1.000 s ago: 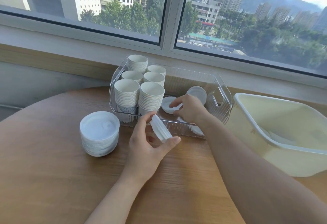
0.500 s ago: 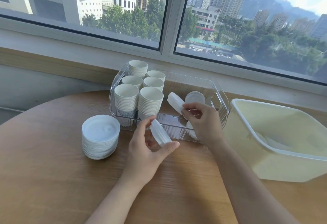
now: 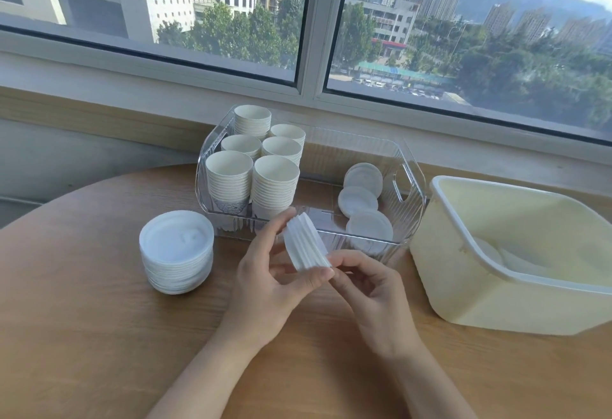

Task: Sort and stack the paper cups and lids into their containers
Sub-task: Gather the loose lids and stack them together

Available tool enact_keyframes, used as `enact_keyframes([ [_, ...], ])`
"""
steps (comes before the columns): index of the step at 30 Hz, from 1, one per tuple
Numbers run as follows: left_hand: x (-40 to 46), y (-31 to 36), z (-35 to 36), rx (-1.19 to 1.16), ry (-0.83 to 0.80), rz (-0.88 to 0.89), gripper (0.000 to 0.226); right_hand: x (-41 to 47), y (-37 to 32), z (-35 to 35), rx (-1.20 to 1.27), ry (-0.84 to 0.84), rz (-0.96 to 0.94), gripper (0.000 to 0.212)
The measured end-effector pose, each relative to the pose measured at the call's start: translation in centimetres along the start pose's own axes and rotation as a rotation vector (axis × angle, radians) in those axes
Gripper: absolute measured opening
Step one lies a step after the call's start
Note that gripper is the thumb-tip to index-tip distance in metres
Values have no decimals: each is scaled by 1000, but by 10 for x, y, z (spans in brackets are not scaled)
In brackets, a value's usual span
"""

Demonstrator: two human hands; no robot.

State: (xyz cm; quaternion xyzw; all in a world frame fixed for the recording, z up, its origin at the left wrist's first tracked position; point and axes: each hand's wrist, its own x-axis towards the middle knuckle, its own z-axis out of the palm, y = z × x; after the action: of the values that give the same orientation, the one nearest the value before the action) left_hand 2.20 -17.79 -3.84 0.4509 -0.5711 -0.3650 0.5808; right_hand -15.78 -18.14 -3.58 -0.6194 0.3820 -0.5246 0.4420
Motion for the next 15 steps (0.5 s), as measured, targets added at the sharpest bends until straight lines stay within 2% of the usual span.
enact_keyframes([
  [7, -2, 0, 3, -34, -66, -23, 83, 2, 5, -13, -62, -165, 55, 16],
  [10, -2, 0, 1, 6, -84, -18, 80, 4, 5, -16, -100, -129, 85, 21],
  [12, -2, 0, 1, 25, -99, -14, 81, 6, 4, -16, -52, -64, 118, 29],
  [15, -4, 0, 2, 42, -154, -10, 84, 5, 2, -14, 21, -97, 158, 50],
])
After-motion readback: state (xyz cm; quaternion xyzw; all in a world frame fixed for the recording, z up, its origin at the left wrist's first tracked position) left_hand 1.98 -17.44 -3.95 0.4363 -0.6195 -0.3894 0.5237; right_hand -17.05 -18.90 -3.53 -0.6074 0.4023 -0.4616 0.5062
